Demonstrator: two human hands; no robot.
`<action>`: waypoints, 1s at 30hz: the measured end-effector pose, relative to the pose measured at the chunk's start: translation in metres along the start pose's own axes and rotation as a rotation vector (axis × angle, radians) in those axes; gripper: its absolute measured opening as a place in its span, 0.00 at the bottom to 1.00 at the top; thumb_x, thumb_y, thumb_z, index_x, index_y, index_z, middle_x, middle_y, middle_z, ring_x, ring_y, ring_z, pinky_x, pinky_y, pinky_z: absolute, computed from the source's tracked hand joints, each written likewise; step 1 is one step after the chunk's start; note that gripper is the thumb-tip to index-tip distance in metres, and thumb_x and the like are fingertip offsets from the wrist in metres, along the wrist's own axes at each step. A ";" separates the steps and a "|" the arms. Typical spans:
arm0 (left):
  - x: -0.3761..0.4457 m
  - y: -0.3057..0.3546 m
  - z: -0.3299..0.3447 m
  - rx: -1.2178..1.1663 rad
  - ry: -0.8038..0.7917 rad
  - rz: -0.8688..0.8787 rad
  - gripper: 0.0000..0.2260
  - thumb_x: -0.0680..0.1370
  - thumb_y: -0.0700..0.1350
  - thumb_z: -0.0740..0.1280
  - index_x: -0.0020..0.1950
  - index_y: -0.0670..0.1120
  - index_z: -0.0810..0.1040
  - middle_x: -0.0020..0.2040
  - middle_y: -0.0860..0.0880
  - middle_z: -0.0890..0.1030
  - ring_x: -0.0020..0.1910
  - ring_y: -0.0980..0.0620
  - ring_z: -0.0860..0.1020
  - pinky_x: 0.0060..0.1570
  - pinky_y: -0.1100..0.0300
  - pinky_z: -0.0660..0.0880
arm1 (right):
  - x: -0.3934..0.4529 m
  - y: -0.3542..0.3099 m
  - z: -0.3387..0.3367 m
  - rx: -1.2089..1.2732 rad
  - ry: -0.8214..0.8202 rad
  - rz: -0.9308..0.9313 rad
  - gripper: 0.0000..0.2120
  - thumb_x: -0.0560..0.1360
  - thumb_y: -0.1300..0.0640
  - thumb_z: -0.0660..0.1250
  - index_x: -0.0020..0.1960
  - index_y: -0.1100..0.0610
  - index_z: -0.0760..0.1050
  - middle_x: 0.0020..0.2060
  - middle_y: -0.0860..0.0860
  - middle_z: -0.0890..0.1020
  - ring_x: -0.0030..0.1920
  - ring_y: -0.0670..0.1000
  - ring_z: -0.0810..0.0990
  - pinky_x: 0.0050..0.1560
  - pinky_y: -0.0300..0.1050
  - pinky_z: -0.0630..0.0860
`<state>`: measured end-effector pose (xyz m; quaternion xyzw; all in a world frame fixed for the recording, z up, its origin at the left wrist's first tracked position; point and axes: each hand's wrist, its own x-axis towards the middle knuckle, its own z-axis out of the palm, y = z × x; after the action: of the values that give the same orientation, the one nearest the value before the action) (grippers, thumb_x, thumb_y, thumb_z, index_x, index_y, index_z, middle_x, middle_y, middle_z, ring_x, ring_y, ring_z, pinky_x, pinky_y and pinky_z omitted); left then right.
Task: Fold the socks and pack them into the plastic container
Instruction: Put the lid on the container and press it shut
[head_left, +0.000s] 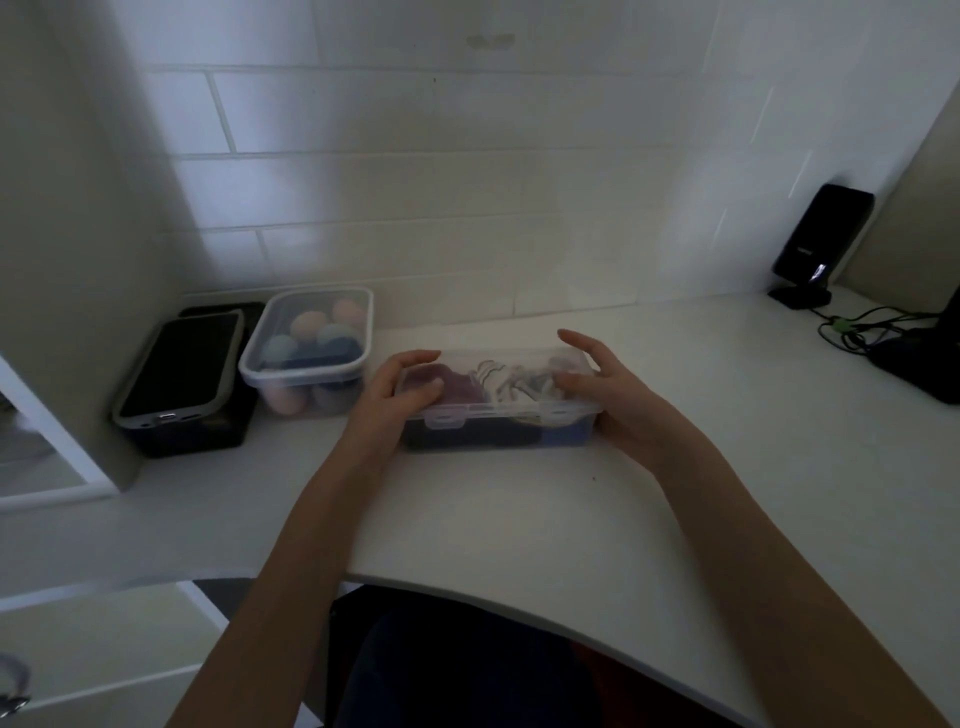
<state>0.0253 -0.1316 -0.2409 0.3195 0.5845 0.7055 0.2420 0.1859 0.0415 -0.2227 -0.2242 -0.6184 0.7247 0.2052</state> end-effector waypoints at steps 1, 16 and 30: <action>-0.002 0.000 -0.001 0.005 -0.005 0.005 0.13 0.74 0.33 0.65 0.52 0.49 0.77 0.52 0.44 0.79 0.52 0.47 0.78 0.57 0.53 0.74 | 0.000 0.000 -0.001 0.005 0.000 0.012 0.27 0.75 0.66 0.66 0.71 0.51 0.64 0.57 0.59 0.78 0.50 0.55 0.81 0.47 0.41 0.82; -0.013 -0.005 0.005 0.755 0.268 0.272 0.16 0.79 0.50 0.55 0.57 0.49 0.80 0.73 0.45 0.67 0.72 0.51 0.64 0.63 0.73 0.56 | 0.000 0.021 0.013 -0.724 0.413 -0.494 0.14 0.79 0.54 0.56 0.58 0.57 0.78 0.59 0.54 0.78 0.63 0.52 0.75 0.61 0.38 0.68; -0.013 -0.001 -0.005 1.116 0.005 0.509 0.25 0.72 0.57 0.58 0.64 0.44 0.75 0.64 0.47 0.78 0.66 0.49 0.72 0.67 0.63 0.59 | 0.000 0.010 -0.001 -0.975 -0.024 -0.477 0.28 0.69 0.51 0.74 0.67 0.46 0.72 0.72 0.48 0.69 0.75 0.47 0.56 0.75 0.48 0.55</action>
<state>0.0304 -0.1441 -0.2446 0.5259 0.7718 0.3292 -0.1392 0.1863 0.0409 -0.2324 -0.1385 -0.9189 0.2898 0.2289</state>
